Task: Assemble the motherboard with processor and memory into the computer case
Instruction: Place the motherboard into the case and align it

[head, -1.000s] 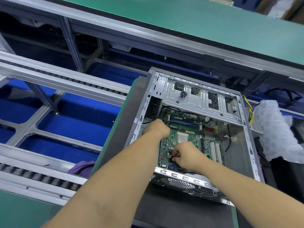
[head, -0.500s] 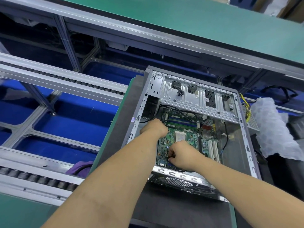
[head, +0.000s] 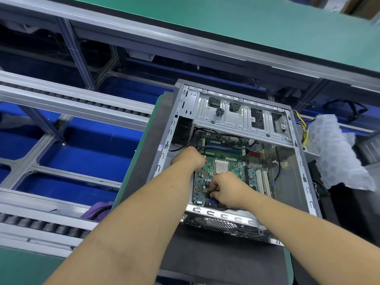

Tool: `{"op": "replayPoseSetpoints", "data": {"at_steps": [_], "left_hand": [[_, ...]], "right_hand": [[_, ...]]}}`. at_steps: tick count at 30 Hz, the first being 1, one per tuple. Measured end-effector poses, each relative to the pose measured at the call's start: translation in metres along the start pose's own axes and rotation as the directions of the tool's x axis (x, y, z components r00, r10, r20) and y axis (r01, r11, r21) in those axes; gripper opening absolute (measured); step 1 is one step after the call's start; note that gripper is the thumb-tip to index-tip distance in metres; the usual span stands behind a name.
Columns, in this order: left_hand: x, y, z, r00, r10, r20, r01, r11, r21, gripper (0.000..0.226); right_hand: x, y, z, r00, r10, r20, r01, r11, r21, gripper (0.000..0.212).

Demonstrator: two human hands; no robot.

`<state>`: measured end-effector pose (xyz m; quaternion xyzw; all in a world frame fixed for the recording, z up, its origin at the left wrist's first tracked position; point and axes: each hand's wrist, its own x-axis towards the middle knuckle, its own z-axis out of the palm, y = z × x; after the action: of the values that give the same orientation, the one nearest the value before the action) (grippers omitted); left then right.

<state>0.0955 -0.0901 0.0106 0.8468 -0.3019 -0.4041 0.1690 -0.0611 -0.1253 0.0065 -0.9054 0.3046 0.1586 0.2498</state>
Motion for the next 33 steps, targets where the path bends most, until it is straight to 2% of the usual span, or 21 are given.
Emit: {"op": "replayPoseSetpoints", "data": {"at_steps": [6, 11, 15, 33], "left_hand": [[0.0000, 0.0012, -0.0007, 1.000, -0.003, 0.006, 0.003, 1.000, 0.014, 0.018], [-0.0004, 0.0012, -0.0008, 1.000, -0.006, 0.002, 0.006, 1.000, 0.030, 0.027], [0.0009, 0.0012, 0.0004, 1.000, 0.000, -0.003, 0.000, 0.999, 0.036, 0.021], [0.0058, 0.0025, 0.0030, 1.000, 0.004, -0.008, -0.003, 0.995, 0.102, 0.022]], "right_hand": [[0.0009, -0.0044, 0.0003, 1.000, -0.002, 0.029, 0.003, 0.999, -0.036, 0.014], [0.0016, -0.0076, 0.0001, 0.998, -0.005, 0.060, 0.010, 0.996, -0.088, 0.016], [0.0019, -0.0096, 0.0005, 0.997, -0.009, 0.078, 0.018, 0.993, -0.114, 0.018], [0.0049, -0.0055, 0.0039, 0.998, -0.007, 0.057, 0.014, 0.992, -0.124, 0.016]]}}
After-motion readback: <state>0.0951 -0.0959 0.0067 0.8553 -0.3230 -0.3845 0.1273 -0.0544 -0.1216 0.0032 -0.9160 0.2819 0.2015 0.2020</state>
